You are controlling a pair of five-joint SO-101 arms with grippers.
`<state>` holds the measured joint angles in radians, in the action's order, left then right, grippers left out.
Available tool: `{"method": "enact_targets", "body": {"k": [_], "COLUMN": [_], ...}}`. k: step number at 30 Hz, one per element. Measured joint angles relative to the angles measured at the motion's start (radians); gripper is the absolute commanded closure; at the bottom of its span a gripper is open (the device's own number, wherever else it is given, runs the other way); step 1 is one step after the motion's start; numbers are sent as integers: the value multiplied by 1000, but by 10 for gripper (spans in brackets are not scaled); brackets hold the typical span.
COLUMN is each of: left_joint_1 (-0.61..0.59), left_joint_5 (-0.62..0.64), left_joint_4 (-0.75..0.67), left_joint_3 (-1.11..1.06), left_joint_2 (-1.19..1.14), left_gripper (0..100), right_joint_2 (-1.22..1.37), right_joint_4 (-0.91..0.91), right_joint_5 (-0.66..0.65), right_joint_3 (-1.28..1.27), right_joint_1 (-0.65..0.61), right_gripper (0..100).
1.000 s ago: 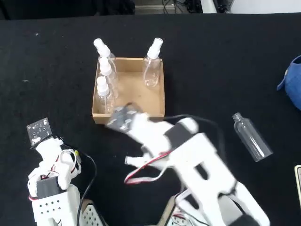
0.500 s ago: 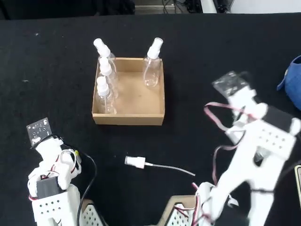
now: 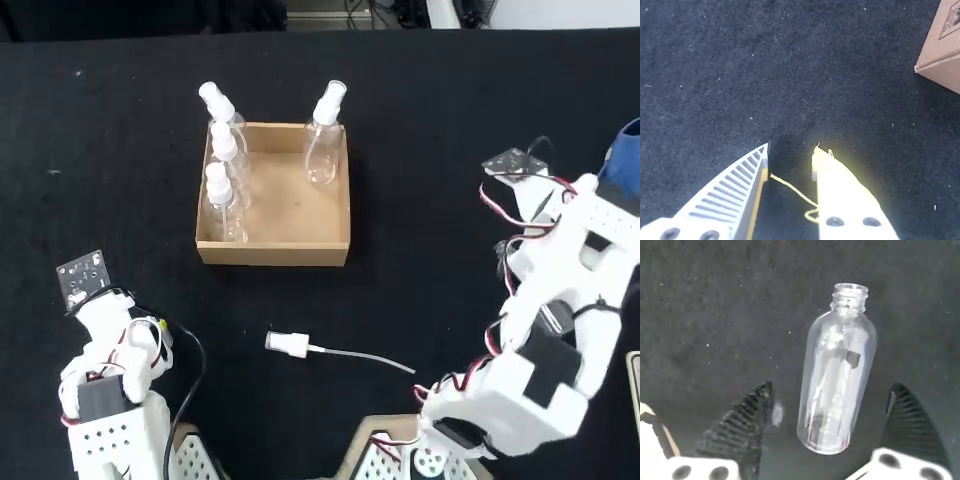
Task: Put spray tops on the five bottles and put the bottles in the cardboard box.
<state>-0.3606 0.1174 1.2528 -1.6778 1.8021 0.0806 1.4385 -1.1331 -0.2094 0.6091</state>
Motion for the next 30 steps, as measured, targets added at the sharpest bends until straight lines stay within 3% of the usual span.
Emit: {"method": "enact_targets", "body": {"k": [6, 15, 17, 20, 21, 25, 30], "left_joint_1": [0, 0, 0, 0, 0, 0, 0], "left_joint_5": [0, 0, 0, 0, 0, 0, 0], "left_joint_4": [0, 0, 0, 0, 0, 0, 0], "left_joint_3": [0, 0, 0, 0, 0, 0, 0], "left_joint_2": [0, 0, 0, 0, 0, 0, 0], "left_gripper": [970, 970, 970, 970, 970, 970, 970], "right_joint_2": [84, 222, 241, 252, 252, 252, 146], "right_joint_4": [-15, -169, -169, -169, -172, -169, -135], "right_joint_5": [2, 132, 135, 135, 135, 143, 256], "right_joint_3": [35, 37, 37, 37, 37, 54, 91], "right_joint_1": [0, 0, 0, 0, 0, 0, 0], "right_gripper": [672, 684, 753, 964, 994, 985, 988]}}
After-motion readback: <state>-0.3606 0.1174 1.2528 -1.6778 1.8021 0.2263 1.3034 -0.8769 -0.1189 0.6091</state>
